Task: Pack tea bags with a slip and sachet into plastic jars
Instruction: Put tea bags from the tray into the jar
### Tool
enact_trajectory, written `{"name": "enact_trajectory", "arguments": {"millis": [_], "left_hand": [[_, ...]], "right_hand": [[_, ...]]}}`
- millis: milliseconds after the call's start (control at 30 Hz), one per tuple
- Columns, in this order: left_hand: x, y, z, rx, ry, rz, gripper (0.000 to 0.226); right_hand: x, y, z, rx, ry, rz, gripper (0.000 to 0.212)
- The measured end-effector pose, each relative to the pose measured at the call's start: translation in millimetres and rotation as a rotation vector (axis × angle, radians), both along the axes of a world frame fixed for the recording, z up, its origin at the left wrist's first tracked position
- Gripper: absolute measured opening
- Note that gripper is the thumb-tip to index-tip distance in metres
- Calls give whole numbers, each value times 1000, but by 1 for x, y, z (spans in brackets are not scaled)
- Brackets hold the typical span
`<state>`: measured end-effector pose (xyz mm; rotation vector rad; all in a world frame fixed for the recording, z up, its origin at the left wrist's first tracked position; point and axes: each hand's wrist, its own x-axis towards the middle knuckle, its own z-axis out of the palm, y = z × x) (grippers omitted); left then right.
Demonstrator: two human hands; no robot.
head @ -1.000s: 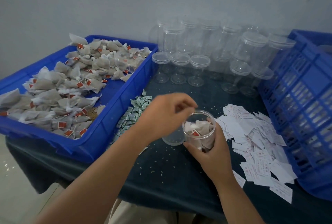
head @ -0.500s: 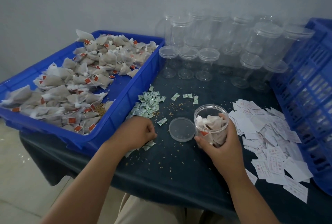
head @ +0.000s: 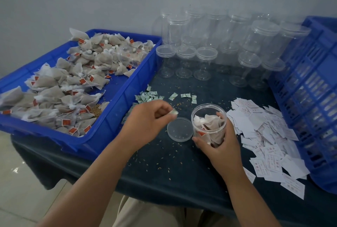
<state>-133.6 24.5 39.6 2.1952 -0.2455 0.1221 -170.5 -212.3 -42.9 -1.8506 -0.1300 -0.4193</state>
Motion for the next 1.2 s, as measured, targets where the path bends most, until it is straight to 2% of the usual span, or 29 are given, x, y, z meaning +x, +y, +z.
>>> {"name": "enact_trajectory", "arguments": {"millis": [67,100,200,267,400,467,533,600,667,700,767,833,867,967,1033,1100,1200], "left_hand": [[2,-26,15,-90,-50,-96,5],[4,-38,19,-75,-67,-139,5],[13,-65,20,123,-106,-195,13],[16,-74,16,147,-97,-191,15],[16,-80,11,-182,-58,-21,3],[17,-81,7,-360,-7,89,13],[16,-80,-2,-389,31,130,16],[12,-81,-15,-224,59,65,9],[4,-89,-30,64,132,-115,4],[-2,-96,-38,165,176,-233,13],[-15,-113,-51,253,225,-445,48],[-25,-131,-63,323,150,-564,72],[-28,-140,-67,351,79,-599,73],[-33,-157,-73,278,3,-628,44],[-31,-162,-75,339,-74,-610,29],[-29,-163,-79,377,-124,-587,21],[-26,-153,-80,253,-97,-482,19]], "right_hand": [[-1,0,1,5,-25,8,89],[-1,1,1,12,-38,15,88],[-2,2,0,43,-69,36,88],[-3,1,-1,66,-70,29,89],[-3,0,-2,95,-69,-2,91],[1,-2,1,160,-53,-47,93],[9,-8,12,274,-17,-75,91],[19,-19,29,407,24,-90,89],[28,-32,43,516,34,-96,85],[31,-37,49,541,27,-100,82],[34,-43,55,545,9,-123,74],[35,-45,54,564,-6,-134,67],[35,-45,52,576,-9,-133,67],[33,-43,48,585,-15,-126,69],[31,-45,47,557,-20,-139,66],[28,-48,48,514,-30,-170,69],[21,-53,49,462,-57,-196,72]]}}
